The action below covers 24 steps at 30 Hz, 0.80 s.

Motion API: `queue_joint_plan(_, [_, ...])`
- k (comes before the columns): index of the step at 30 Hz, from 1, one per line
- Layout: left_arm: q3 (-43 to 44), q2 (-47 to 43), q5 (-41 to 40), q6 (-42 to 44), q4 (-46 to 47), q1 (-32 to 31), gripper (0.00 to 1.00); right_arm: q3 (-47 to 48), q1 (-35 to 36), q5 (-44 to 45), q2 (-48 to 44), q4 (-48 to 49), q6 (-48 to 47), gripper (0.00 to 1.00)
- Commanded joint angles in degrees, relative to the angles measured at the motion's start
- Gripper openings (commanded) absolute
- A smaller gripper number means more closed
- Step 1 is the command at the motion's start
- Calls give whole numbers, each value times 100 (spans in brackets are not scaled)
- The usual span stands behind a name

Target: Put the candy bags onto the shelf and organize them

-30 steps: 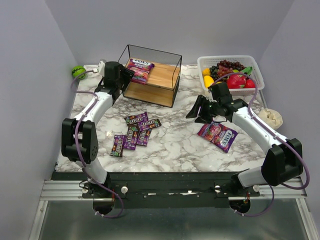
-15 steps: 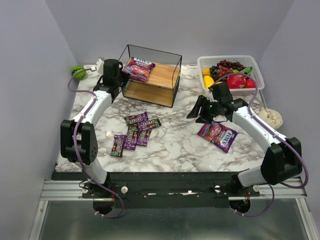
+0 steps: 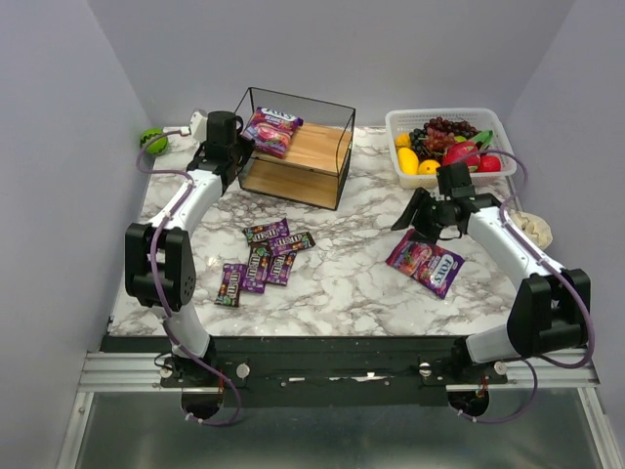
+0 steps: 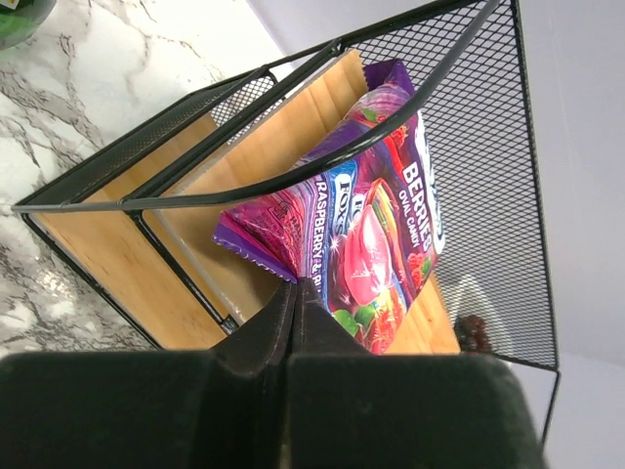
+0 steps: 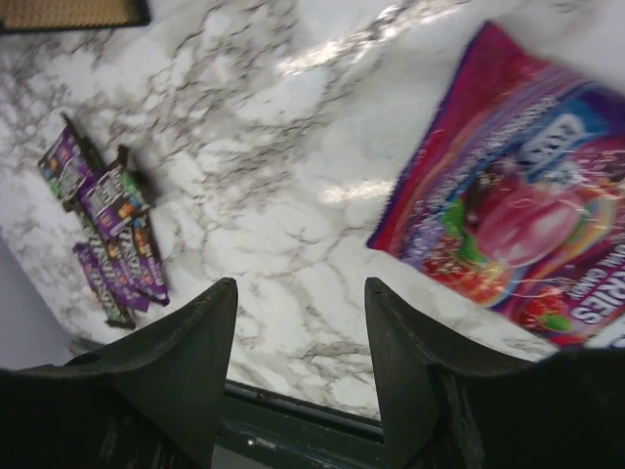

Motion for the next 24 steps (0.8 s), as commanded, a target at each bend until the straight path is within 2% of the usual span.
queue_joint_plan(1, [76, 13, -118, 163, 181, 3, 34, -204, -480, 596, 21, -286, -218, 63])
queue_joint_plan(2, [-20, -126, -170, 181, 191, -15, 49, -256, -628, 667, 3, -304, -236, 63])
queue_joint_plan(3, [-82, -206, -162, 207, 252, -24, 56, -283, -691, 746, -6, -321, -271, 63])
queue_joint_plan(5, [-240, -408, -100, 208, 322, -32, 64, -344, -901, 957, -41, -348, -271, 63])
queue_joint_plan(10, [-373, -795, 146, 339, 104, -41, 75, -853, -1516, 1756, -348, -182, 149, 63])
queue_joint_plan(11, [-390, -909, 207, 479, 33, -67, 80, -959, -1883, 1731, -427, -102, 159, 63])
queue_joint_plan(14, [-478, -1155, 365, 743, -380, -103, 90, -1118, -2386, 1714, -384, -22, 11, 63])
queue_joint_plan(17, [-845, -1419, 471, 1103, -538, -164, 99, -1127, -2537, 1574, -129, -23, -43, 62])
queue_joint_plan(24, [-1778, -2219, 962, 1789, -609, -252, 99, -1048, -2537, 1318, 415, 302, -376, 62])
